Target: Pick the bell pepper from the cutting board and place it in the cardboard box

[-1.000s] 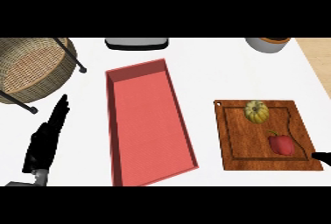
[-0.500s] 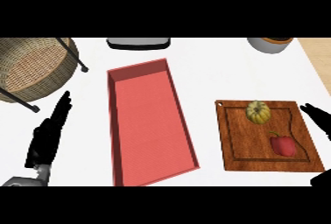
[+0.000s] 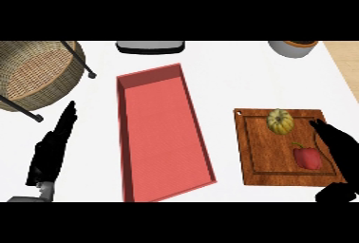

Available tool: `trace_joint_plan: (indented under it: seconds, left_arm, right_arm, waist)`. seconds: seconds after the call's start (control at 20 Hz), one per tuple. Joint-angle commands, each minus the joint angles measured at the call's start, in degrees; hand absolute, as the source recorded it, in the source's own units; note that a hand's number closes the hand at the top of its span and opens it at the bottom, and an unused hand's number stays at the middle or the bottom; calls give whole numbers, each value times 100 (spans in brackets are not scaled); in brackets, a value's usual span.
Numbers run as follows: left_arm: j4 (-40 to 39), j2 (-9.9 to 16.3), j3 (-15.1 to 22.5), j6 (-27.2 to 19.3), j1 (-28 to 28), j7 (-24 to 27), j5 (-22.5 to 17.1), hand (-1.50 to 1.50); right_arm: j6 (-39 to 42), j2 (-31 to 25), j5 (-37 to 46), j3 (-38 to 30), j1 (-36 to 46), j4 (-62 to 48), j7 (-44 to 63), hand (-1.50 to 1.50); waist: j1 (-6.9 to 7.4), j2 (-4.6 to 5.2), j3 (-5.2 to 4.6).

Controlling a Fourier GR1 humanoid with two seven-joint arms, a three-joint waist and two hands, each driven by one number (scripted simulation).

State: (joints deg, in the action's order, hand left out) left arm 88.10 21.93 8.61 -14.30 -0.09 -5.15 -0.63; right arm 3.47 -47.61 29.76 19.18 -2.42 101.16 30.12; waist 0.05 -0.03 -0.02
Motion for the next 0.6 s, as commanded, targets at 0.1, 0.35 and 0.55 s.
trace_joint_plan:
  seconds: [0.1, 0.35, 0.55]
  left_arm:
    - [-298, -247, -173, 98, -314, -80, 227, 0]
    - [74, -321, -285, 232, 89, -48, 433, 0]
    - [-88, -285, -539, 542, 457, 508, 314, 0]
  right_arm:
    - [110, 599, 763, 13, -79, -362, 27, -150]
    - [576, 593, 679, -671, -134, -416, -487, -150]
    - [545, 898, 948, -768, -182, -585, -589, -150]
  waist:
    - [-9, 3, 2]
    - [-13, -3, 2]
    - [-3, -3, 1]
